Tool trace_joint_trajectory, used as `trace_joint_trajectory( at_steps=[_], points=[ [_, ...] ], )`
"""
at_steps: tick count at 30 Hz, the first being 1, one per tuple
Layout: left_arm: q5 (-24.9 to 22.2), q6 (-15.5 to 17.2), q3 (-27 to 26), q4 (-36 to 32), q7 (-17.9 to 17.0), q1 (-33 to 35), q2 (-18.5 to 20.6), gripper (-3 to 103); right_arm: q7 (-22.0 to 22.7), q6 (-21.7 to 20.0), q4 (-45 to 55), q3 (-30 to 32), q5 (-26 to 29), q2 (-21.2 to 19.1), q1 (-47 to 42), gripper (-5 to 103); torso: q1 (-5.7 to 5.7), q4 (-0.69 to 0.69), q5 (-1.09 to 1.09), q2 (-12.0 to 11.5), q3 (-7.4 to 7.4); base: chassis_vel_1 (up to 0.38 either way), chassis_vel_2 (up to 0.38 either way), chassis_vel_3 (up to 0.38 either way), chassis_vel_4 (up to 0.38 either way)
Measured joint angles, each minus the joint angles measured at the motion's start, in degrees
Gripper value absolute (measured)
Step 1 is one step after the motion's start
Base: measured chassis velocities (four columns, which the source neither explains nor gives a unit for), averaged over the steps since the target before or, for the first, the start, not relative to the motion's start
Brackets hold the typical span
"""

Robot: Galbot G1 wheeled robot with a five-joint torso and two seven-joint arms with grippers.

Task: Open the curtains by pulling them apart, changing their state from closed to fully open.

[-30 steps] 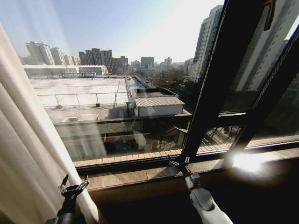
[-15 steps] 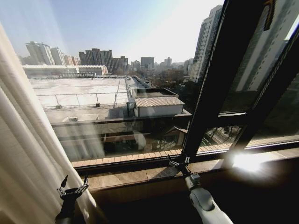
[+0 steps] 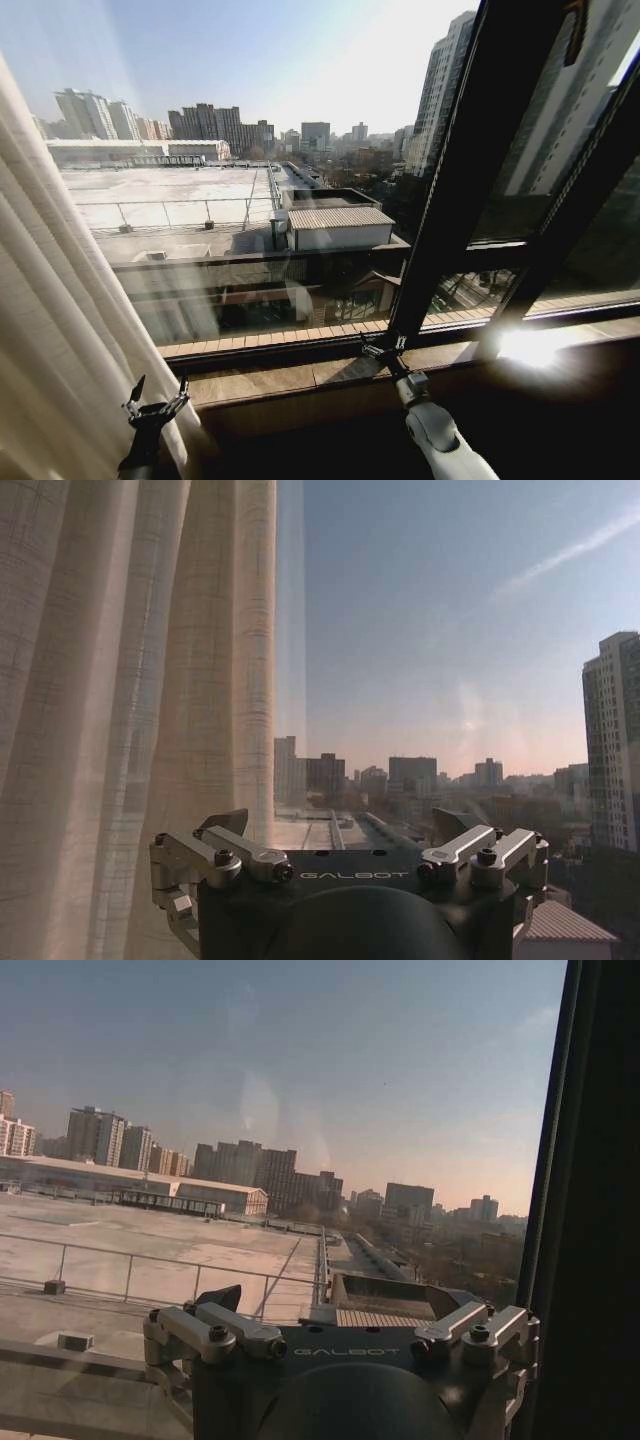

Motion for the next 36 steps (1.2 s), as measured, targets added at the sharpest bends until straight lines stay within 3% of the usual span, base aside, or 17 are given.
trace_joint_trajectory(
  at_steps=[14, 36],
  points=[
    [0.0, 0.1, 0.0, 0.0, -0.1, 0.0, 0.0, 100, 0.0, 0.0, 0.0, 0.0, 0.0, 0.0, 0.0, 100, 0.0, 0.01, 0.02, 0.0, 0.0, -0.17, -0.173, 0.187, 0.179],
    [0.0, 0.1, 0.0, 0.0, -0.1, 0.0, 0.0, 100, 0.0, 0.0, 0.0, 0.0, 0.0, 0.0, 0.0, 100, 0.0, 0.01, 0.01, 0.0, 0.0, -0.342, -0.34, 0.337, 0.348]
  ],
)
